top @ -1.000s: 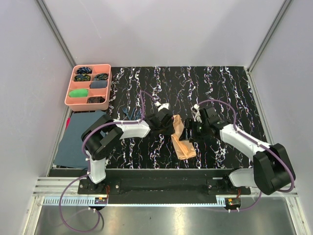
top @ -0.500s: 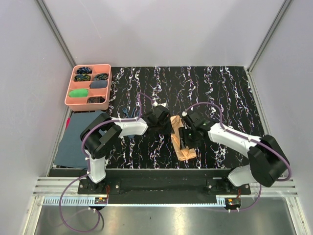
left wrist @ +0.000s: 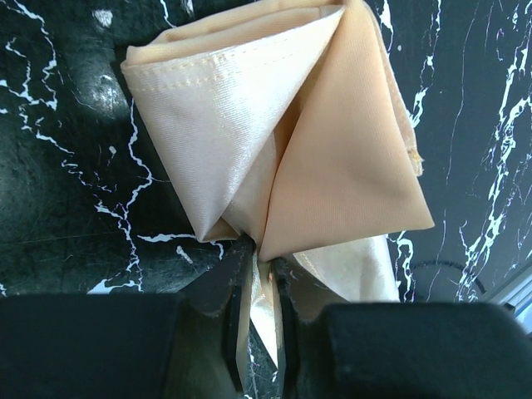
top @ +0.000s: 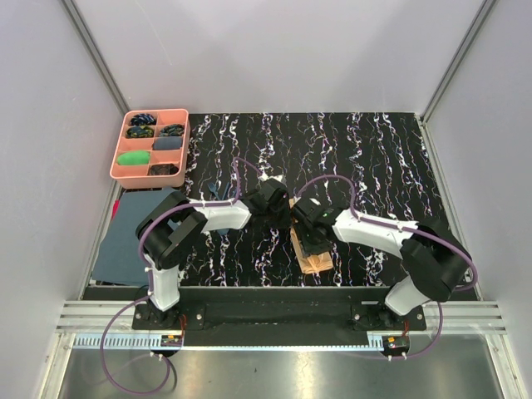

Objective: Fold the napkin into a case and place the utensils inside
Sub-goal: Fold the 2/3-rectangle-folded napkin at the center of the board.

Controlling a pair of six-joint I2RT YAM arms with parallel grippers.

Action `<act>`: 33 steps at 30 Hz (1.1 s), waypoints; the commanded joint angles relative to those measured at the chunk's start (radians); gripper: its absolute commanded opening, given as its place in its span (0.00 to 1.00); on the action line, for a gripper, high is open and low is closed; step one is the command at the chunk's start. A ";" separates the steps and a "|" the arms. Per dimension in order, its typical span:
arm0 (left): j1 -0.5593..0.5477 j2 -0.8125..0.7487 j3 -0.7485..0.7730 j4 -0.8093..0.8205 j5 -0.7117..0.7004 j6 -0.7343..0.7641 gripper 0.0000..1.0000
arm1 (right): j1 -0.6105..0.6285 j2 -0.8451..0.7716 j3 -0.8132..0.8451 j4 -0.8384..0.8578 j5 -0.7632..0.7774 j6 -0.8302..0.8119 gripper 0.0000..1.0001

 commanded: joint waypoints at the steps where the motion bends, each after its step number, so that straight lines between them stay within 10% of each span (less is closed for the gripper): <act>1: 0.005 0.011 -0.014 -0.014 0.027 -0.001 0.17 | 0.047 0.024 0.040 -0.019 0.103 0.026 0.49; 7: 0.005 0.004 -0.017 -0.016 0.032 0.004 0.17 | 0.063 0.053 0.052 -0.039 0.162 0.039 0.45; 11: 0.006 -0.028 -0.026 -0.024 0.032 0.028 0.30 | 0.064 0.059 0.057 -0.037 0.176 0.038 0.15; 17: 0.011 -0.138 -0.057 -0.057 -0.003 0.055 0.48 | 0.064 -0.015 0.056 -0.031 0.166 0.058 0.00; 25: 0.011 -0.148 -0.088 -0.004 0.075 0.007 0.14 | 0.064 -0.068 0.086 -0.045 0.104 0.102 0.00; 33: -0.006 -0.022 -0.083 0.013 0.093 -0.011 0.04 | 0.064 -0.071 0.105 -0.039 0.029 0.139 0.00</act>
